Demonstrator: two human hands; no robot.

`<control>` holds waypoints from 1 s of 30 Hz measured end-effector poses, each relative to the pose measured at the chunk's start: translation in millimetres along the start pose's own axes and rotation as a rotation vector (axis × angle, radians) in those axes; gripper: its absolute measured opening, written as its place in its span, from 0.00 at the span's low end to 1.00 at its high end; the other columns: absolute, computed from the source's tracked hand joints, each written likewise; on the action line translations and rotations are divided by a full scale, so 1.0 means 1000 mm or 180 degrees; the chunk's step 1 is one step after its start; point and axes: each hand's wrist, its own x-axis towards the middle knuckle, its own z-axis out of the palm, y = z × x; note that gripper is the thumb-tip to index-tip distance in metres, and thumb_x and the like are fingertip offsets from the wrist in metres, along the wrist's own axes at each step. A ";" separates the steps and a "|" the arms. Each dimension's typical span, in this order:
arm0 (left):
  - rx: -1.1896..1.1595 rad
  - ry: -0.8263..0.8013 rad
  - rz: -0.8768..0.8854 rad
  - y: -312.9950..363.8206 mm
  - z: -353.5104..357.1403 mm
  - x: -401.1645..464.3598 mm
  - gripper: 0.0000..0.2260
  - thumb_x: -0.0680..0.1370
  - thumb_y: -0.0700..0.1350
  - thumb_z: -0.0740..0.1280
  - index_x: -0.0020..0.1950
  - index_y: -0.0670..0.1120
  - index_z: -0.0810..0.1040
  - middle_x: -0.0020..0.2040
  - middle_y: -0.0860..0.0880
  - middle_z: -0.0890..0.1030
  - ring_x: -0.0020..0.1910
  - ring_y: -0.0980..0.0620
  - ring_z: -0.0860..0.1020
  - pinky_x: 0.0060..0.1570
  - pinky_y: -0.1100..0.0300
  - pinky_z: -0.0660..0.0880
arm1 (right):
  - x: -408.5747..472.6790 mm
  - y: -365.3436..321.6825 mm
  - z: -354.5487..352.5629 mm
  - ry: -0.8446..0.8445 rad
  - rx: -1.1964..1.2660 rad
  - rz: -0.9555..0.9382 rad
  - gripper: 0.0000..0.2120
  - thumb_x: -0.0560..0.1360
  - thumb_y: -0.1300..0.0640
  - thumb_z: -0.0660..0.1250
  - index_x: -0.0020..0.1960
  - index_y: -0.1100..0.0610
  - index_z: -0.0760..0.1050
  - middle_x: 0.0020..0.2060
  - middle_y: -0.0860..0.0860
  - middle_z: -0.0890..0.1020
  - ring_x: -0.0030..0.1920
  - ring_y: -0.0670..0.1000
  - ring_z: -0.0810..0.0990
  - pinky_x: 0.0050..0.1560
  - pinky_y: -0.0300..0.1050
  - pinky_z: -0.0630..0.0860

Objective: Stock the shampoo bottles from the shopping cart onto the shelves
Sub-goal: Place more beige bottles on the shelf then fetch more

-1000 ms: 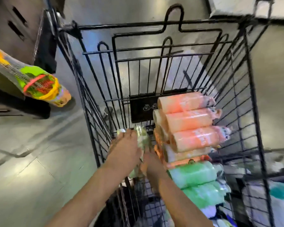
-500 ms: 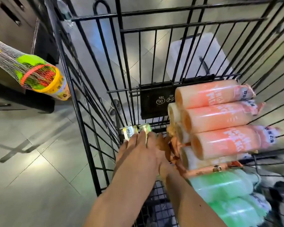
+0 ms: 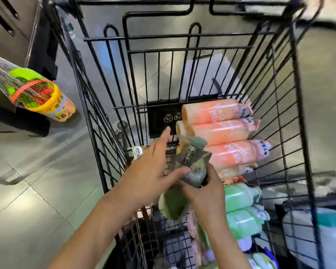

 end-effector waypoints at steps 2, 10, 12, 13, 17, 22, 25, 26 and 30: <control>-0.0785 -0.0093 -0.0097 0.000 -0.004 -0.005 0.47 0.65 0.73 0.60 0.77 0.56 0.46 0.75 0.58 0.61 0.72 0.61 0.60 0.73 0.57 0.59 | -0.007 -0.023 -0.019 0.0046 0.0207 -0.0165 0.27 0.57 0.59 0.82 0.53 0.51 0.77 0.43 0.43 0.85 0.43 0.43 0.83 0.41 0.37 0.78; -0.2235 -0.0454 -0.0131 0.020 -0.009 -0.039 0.27 0.59 0.54 0.77 0.56 0.51 0.75 0.49 0.52 0.84 0.49 0.53 0.83 0.48 0.58 0.80 | -0.013 -0.097 -0.039 -0.0467 0.0751 -0.0702 0.27 0.57 0.55 0.77 0.55 0.57 0.77 0.45 0.49 0.85 0.45 0.45 0.83 0.42 0.37 0.78; -0.2472 -0.0131 -0.0166 0.016 -0.018 -0.047 0.27 0.58 0.54 0.77 0.54 0.49 0.77 0.46 0.51 0.85 0.45 0.53 0.84 0.43 0.59 0.81 | -0.010 -0.105 -0.033 -0.0711 0.0902 -0.0699 0.20 0.65 0.48 0.72 0.55 0.54 0.78 0.47 0.45 0.85 0.49 0.43 0.82 0.47 0.37 0.77; -0.2579 0.0026 -0.0213 0.014 -0.023 -0.050 0.25 0.57 0.53 0.77 0.52 0.49 0.78 0.44 0.52 0.85 0.43 0.55 0.84 0.39 0.62 0.80 | -0.004 -0.100 -0.026 -0.0763 0.0915 -0.0629 0.22 0.67 0.41 0.68 0.57 0.52 0.78 0.51 0.44 0.84 0.53 0.43 0.81 0.53 0.40 0.77; -0.3057 0.0467 -0.0359 0.006 -0.041 -0.055 0.26 0.55 0.57 0.73 0.51 0.49 0.78 0.42 0.53 0.86 0.40 0.55 0.84 0.35 0.65 0.78 | 0.035 -0.037 0.017 -0.0723 0.0318 -0.0073 0.28 0.73 0.36 0.61 0.67 0.52 0.72 0.63 0.51 0.78 0.63 0.51 0.77 0.63 0.47 0.70; -0.3315 0.0803 -0.0299 -0.001 -0.056 -0.030 0.24 0.56 0.55 0.72 0.49 0.49 0.78 0.41 0.52 0.86 0.40 0.55 0.84 0.35 0.64 0.78 | 0.057 0.092 0.092 -0.1238 -0.0866 0.0912 0.28 0.77 0.51 0.66 0.73 0.57 0.61 0.68 0.53 0.71 0.64 0.52 0.72 0.67 0.47 0.69; -0.3433 0.0778 -0.0215 -0.006 -0.058 -0.019 0.16 0.58 0.54 0.73 0.43 0.52 0.83 0.41 0.53 0.86 0.40 0.56 0.84 0.35 0.65 0.78 | 0.074 0.129 0.123 -0.1157 -0.0582 0.1244 0.28 0.76 0.56 0.68 0.71 0.63 0.63 0.61 0.56 0.76 0.60 0.57 0.77 0.44 0.28 0.72; -0.3466 0.0738 -0.0215 -0.008 -0.057 -0.018 0.13 0.59 0.52 0.74 0.42 0.54 0.84 0.42 0.53 0.86 0.40 0.56 0.84 0.35 0.65 0.78 | 0.075 0.130 0.127 -0.1152 -0.0452 0.1259 0.22 0.77 0.59 0.67 0.68 0.63 0.67 0.59 0.57 0.78 0.59 0.57 0.77 0.40 0.28 0.71; -0.3461 0.0570 -0.0254 -0.012 -0.048 -0.017 0.13 0.61 0.51 0.75 0.44 0.53 0.83 0.43 0.51 0.86 0.41 0.54 0.84 0.36 0.64 0.78 | 0.067 0.134 0.139 -0.1149 -0.0189 0.1425 0.09 0.75 0.69 0.67 0.42 0.58 0.81 0.33 0.44 0.81 0.35 0.40 0.79 0.32 0.30 0.75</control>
